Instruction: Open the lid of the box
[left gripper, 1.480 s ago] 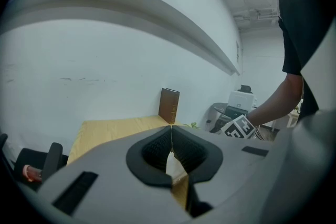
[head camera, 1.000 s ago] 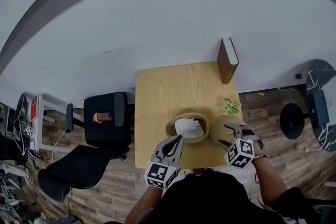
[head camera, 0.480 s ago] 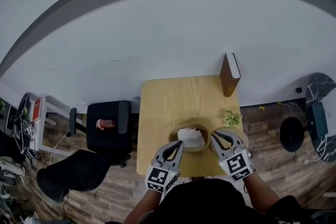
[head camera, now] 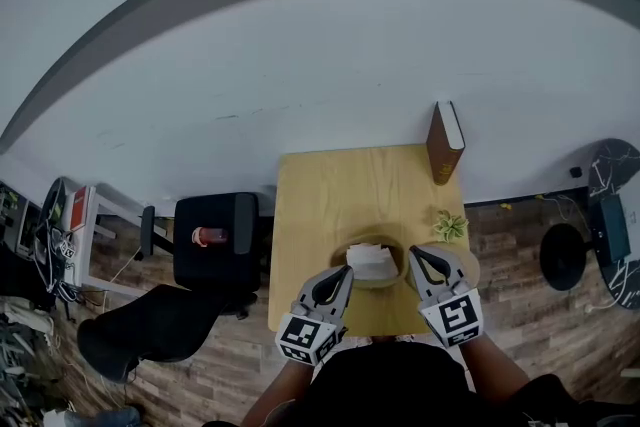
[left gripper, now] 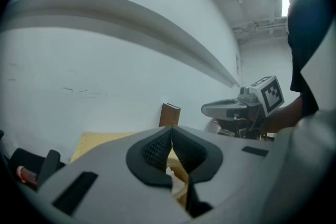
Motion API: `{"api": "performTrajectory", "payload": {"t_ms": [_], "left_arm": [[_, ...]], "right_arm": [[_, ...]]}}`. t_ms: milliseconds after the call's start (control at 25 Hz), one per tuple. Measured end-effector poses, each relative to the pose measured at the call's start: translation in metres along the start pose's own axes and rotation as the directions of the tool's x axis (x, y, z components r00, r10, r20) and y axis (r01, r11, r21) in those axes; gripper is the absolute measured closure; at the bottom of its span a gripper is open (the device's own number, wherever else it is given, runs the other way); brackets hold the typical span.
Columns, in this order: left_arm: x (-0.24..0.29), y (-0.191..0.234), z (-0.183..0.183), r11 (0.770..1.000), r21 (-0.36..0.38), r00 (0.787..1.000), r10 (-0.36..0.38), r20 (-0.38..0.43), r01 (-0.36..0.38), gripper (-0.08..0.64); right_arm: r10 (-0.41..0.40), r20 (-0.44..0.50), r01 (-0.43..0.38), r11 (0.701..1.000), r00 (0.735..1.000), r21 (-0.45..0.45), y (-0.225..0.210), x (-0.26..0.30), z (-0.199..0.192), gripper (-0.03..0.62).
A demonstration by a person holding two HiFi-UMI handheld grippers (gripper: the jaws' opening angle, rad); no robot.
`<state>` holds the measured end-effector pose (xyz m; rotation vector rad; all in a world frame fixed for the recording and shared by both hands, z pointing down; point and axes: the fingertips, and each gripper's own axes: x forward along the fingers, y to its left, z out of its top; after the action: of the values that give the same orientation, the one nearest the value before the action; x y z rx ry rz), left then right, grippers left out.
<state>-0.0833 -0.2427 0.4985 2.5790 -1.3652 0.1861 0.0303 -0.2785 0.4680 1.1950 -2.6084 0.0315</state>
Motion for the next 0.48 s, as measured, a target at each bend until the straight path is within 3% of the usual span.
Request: {"api": "performTrajectory", "payload": {"t_ms": [480], "left_arm": [[0.001, -0.005, 0.009, 0.998, 0.044, 0.998, -0.040, 0.039, 0.039, 0.541]], "right_arm": [[0.014, 0.089, -0.016, 1.000, 0.996, 0.025, -0.002, -0.007, 0.017, 0.574]]}}
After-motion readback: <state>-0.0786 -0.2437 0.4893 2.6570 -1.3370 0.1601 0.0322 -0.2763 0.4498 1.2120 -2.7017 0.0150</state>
